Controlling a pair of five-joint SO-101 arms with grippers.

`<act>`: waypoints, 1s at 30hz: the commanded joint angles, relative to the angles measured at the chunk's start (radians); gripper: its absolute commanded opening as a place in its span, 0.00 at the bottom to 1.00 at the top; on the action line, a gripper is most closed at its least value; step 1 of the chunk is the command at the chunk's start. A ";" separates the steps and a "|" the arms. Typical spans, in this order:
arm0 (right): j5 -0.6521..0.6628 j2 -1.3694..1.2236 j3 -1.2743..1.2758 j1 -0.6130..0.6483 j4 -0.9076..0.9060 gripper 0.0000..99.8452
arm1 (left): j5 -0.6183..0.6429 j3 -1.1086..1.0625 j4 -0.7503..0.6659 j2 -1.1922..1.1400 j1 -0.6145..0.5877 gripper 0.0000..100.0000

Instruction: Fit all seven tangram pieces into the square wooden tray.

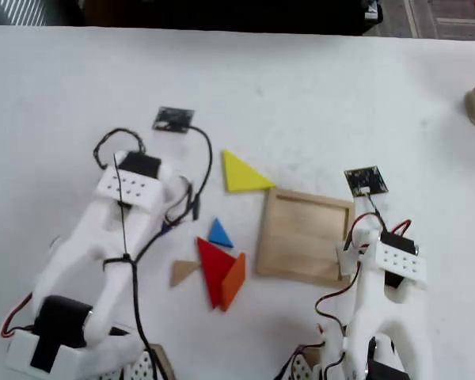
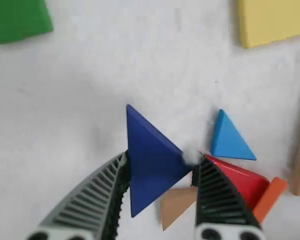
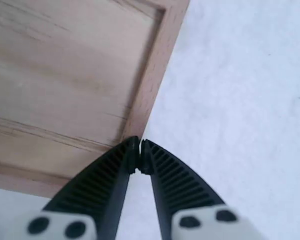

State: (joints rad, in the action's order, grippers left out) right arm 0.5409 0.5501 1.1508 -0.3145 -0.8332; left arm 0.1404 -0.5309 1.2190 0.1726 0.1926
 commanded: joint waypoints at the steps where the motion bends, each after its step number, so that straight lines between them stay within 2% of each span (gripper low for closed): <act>1: 0.003 0.027 -0.008 -0.061 -0.007 0.02 | 0.000 0.126 0.006 -0.001 0.096 0.10; 8: -0.153 0.116 -0.037 -0.239 -0.012 0.02 | 0.002 0.245 -0.021 -0.004 0.226 0.11; 11: -0.146 0.139 0.000 -0.278 -0.010 0.02 | 0.002 0.242 -0.092 -0.005 0.282 0.11; 17: 0.014 0.143 0.103 -0.317 -0.012 0.02 | 0.002 0.195 -0.250 -0.007 0.392 0.11; 21: 0.029 0.145 0.104 -0.343 -0.019 0.02 | 0.002 0.169 -0.344 -0.022 0.469 0.11; 25: 0.028 0.147 0.103 -0.341 -0.019 0.02 | 0.043 0.178 -0.414 -0.153 0.529 0.11; 30: 0.031 0.147 0.103 -0.341 -0.019 0.02 | 0.049 0.183 -0.503 -0.326 0.538 0.11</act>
State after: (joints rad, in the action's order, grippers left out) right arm 0.5593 0.6651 1.2612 -0.6521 -0.8408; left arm 0.1741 -0.3713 0.7772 -0.0760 0.7142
